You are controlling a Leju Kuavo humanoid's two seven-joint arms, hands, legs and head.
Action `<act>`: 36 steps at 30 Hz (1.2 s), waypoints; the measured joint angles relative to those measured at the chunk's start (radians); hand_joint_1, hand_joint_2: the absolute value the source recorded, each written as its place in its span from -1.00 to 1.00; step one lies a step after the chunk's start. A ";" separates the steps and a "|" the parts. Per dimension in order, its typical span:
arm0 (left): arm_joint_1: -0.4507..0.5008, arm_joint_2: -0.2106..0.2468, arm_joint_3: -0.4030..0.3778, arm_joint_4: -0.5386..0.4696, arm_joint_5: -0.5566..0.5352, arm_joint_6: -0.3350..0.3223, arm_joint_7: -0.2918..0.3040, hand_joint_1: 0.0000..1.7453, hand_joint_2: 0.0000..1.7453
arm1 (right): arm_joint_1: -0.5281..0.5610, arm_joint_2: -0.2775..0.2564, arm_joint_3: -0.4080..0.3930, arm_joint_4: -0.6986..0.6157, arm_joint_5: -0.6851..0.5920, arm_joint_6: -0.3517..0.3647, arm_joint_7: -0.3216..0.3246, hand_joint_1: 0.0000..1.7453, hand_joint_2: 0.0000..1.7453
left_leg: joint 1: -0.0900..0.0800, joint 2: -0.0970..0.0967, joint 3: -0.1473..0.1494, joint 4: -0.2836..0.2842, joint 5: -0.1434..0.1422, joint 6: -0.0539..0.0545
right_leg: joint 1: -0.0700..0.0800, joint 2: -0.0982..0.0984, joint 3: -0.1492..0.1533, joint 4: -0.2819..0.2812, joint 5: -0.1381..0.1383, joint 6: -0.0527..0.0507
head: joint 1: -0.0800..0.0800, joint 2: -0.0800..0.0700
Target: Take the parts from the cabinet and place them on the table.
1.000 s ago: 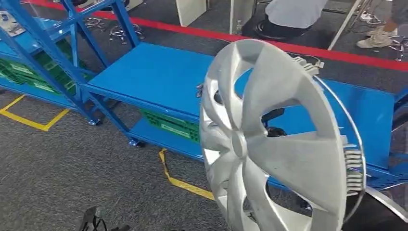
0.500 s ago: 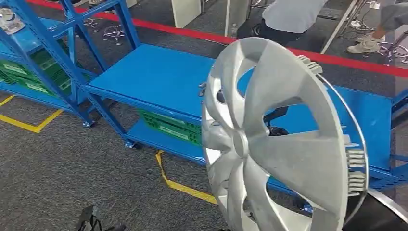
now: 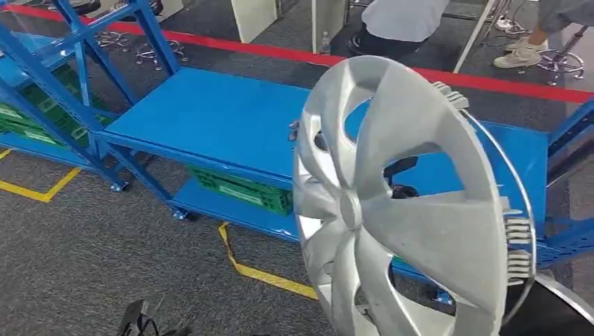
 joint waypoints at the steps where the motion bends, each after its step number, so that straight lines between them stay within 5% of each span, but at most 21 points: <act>1: 0.001 -0.001 0.000 0.000 0.000 0.000 0.000 -1.00 1.00 | 0.001 0.000 0.000 0.000 0.000 0.002 0.000 1.00 1.00 | 0.001 0.000 -0.004 -0.005 0.020 -0.001 | 0.000 0.003 0.001 0.000 0.000 0.000 | -0.004 0.000; 4: 0.000 0.003 0.000 0.000 0.003 0.003 0.000 -1.00 1.00 | 0.000 0.000 0.000 0.000 0.000 0.006 -0.002 1.00 1.00 | 0.007 -0.002 0.100 -0.236 0.149 0.004 | -0.001 0.013 0.006 0.000 -0.001 0.002 | -0.016 0.000; 5: 0.000 0.003 0.000 0.000 0.003 0.003 0.000 -1.00 1.00 | 0.000 0.001 0.000 0.000 0.000 0.008 -0.003 1.00 1.00 | 0.009 -0.011 0.133 -0.313 0.167 0.006 | -0.001 0.015 0.005 0.000 -0.003 0.005 | -0.019 0.000; 9: 0.000 0.002 0.000 0.000 0.007 0.005 0.000 -1.00 1.00 | -0.001 0.002 0.000 0.000 0.003 0.013 -0.008 1.00 1.00 | -0.003 -0.011 0.140 -0.328 0.161 0.024 | 0.002 0.020 0.003 -0.003 -0.002 0.028 | -0.011 0.000; 11: 0.000 0.000 0.000 0.000 0.007 0.005 0.000 -1.00 1.00 | -0.003 0.002 0.000 0.000 0.003 0.013 -0.009 1.00 1.00 | 0.006 -0.004 0.148 -0.340 0.166 0.039 | 0.001 0.009 -0.014 0.026 -0.027 0.038 | -0.007 0.000; 14: 0.000 0.001 0.000 0.000 0.007 0.007 0.000 -1.00 1.00 | -0.005 0.002 0.000 0.000 0.003 0.015 -0.009 1.00 1.00 | 0.002 0.000 0.150 -0.339 0.163 0.051 | 0.001 0.000 -0.118 0.271 -0.146 0.048 | 0.017 0.000; 16: 0.002 0.001 0.000 0.000 0.007 0.007 0.000 -1.00 1.00 | -0.002 0.002 0.000 0.002 0.003 0.016 -0.009 1.00 1.00 | 0.001 0.002 0.151 -0.338 0.162 0.052 | 0.002 0.000 -0.155 0.347 -0.157 0.049 | 0.026 0.000; 18: 0.003 -0.002 0.000 0.000 0.008 0.007 0.000 -1.00 1.00 | -0.002 0.002 0.000 0.003 0.005 0.016 -0.010 1.00 1.00 | 0.001 0.002 0.156 -0.337 0.159 0.050 | 0.002 -0.003 -0.098 0.228 -0.079 0.045 | 0.034 0.000; 20: 0.003 -0.004 0.000 0.000 0.008 0.007 -0.001 -1.00 1.00 | -0.007 0.002 0.000 0.003 0.008 0.018 -0.013 1.00 1.00 | 0.001 0.003 0.162 -0.334 0.153 0.043 | 0.003 -0.024 -0.011 0.038 0.000 0.035 | 0.045 0.000; 21: 0.002 -0.004 0.000 0.000 0.010 0.007 -0.002 -1.00 1.00 | -0.011 0.003 0.001 0.003 0.008 0.019 -0.014 1.00 1.00 | -0.008 0.004 0.158 -0.328 0.152 0.038 | 0.011 -0.035 -0.002 0.017 -0.012 0.031 | 0.047 0.000; 25: 0.005 -0.004 0.000 0.000 0.010 0.007 -0.004 -1.00 1.00 | -0.012 0.005 0.001 0.003 0.009 0.023 -0.013 1.00 1.00 | -0.006 0.019 0.152 -0.329 0.156 0.020 | 0.010 -0.012 0.006 0.003 -0.010 0.009 | 0.039 0.000; 26: 0.004 -0.003 0.000 0.000 0.009 0.007 -0.004 -1.00 1.00 | -0.013 0.006 0.001 0.003 0.008 0.023 -0.014 1.00 1.00 | -0.001 0.012 0.149 -0.313 0.138 0.013 | 0.004 -0.010 0.012 -0.004 -0.005 0.003 | 0.036 0.000; 29: 0.001 -0.004 0.000 0.000 0.007 0.006 -0.004 -1.00 1.00 | -0.016 0.008 0.001 0.003 0.009 0.023 -0.014 1.00 1.00 | 0.000 0.000 0.047 -0.098 0.028 0.003 | 0.004 0.003 0.007 -0.005 0.000 -0.005 | 0.011 0.000; 31: 0.002 -0.005 0.000 0.000 0.006 0.006 -0.004 -1.00 1.00 | -0.010 0.008 0.001 0.003 0.009 0.023 -0.013 1.00 1.00 | 0.001 0.000 -0.010 0.010 0.003 0.000 | 0.004 0.014 0.006 -0.005 0.000 -0.005 | 0.005 0.000; 33: 0.003 -0.004 0.000 0.000 0.006 0.008 -0.004 -1.00 1.00 | -0.010 0.008 0.001 0.003 0.009 0.023 -0.013 1.00 1.00 | 0.003 -0.001 0.033 -0.087 0.075 0.001 | 0.004 0.028 0.007 -0.005 0.001 -0.005 | -0.003 0.000; 35: 0.001 0.000 0.000 0.000 0.006 0.008 -0.004 -1.00 1.00 | -0.013 0.009 0.001 0.003 0.009 0.023 -0.014 1.00 1.00 | 0.006 -0.020 0.128 -0.280 0.164 0.007 | 0.004 0.040 0.010 -0.005 0.001 -0.003 | -0.011 0.000; 36: 0.000 0.000 0.000 0.000 0.006 0.007 -0.004 -1.00 1.00 | -0.014 0.009 0.001 0.003 0.009 0.023 -0.014 1.00 1.00 | 0.006 -0.047 0.153 -0.329 0.156 0.011 | 0.008 0.046 0.006 -0.004 0.000 0.003 | -0.013 0.000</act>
